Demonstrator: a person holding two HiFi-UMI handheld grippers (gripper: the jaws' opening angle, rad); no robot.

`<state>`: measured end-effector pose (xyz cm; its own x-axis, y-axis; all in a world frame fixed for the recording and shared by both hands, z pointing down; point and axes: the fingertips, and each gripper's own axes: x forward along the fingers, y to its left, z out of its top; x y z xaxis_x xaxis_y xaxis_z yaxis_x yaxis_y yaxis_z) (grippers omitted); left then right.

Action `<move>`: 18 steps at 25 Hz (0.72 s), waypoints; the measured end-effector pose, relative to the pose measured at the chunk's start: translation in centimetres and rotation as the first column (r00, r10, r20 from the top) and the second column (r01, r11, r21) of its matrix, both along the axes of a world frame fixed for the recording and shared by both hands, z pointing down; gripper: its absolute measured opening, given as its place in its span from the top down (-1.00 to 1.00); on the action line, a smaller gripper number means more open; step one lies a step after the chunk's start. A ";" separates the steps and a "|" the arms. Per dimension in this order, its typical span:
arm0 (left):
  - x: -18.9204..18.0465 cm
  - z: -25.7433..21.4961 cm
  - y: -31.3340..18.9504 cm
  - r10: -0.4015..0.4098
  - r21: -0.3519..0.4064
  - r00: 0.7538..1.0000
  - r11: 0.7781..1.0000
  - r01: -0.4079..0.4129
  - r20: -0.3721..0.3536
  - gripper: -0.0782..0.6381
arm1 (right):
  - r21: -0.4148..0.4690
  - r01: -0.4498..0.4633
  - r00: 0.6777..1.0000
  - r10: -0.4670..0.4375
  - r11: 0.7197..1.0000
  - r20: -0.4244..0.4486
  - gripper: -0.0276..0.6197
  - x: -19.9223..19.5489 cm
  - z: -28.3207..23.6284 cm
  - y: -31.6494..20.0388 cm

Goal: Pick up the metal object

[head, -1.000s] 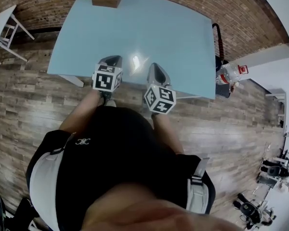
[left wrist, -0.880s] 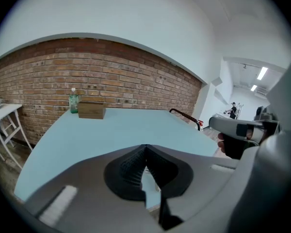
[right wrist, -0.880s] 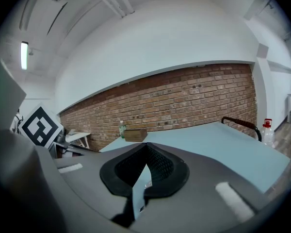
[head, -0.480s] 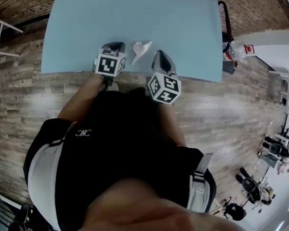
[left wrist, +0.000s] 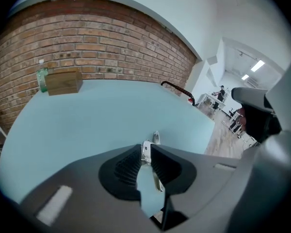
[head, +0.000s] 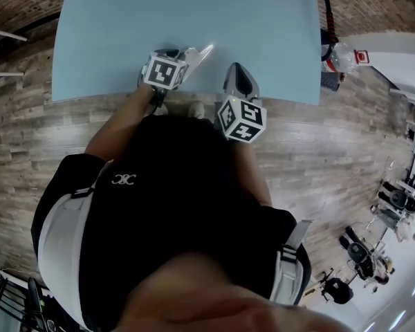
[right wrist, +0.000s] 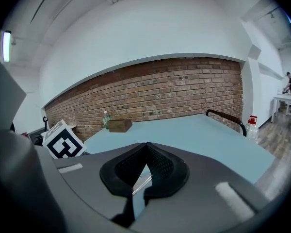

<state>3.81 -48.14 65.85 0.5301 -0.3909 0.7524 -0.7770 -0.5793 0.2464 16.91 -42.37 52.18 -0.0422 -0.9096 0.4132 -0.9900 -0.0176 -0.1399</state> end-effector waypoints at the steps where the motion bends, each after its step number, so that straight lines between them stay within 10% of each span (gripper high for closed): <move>1: 0.3 0.6 0.0 -0.004 -0.014 1.000 1.000 0.004 0.006 0.60 | -0.005 0.001 1.000 -0.001 1.000 -0.001 0.87 0.4 0.1 0.1; 18: 2.2 6.5 -0.1 -0.059 -0.148 0.997 0.987 0.066 0.051 0.44 | -0.026 -0.019 1.000 0.018 0.999 -0.010 0.87 5.0 0.3 1.6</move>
